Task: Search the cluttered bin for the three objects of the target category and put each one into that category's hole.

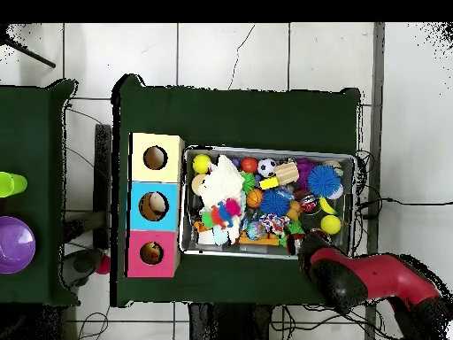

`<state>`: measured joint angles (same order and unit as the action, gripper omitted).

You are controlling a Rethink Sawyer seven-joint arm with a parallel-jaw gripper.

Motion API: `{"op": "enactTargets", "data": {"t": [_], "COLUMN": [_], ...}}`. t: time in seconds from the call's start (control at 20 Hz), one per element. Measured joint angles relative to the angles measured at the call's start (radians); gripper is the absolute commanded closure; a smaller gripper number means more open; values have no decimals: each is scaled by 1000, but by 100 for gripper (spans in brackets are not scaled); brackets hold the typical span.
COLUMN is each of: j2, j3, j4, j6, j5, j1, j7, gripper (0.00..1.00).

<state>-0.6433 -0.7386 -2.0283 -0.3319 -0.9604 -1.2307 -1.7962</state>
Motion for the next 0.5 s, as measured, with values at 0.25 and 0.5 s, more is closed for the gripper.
{"op": "enactTargets", "data": {"t": [0.25, 0.5], "j2": [14, 18], "j3": [30, 48], "j4": [0, 0], "j6": [0, 0], "j5": [-35, -68], "j1": [23, 35], "j7": [0, 0], "gripper": [0, 0]}}
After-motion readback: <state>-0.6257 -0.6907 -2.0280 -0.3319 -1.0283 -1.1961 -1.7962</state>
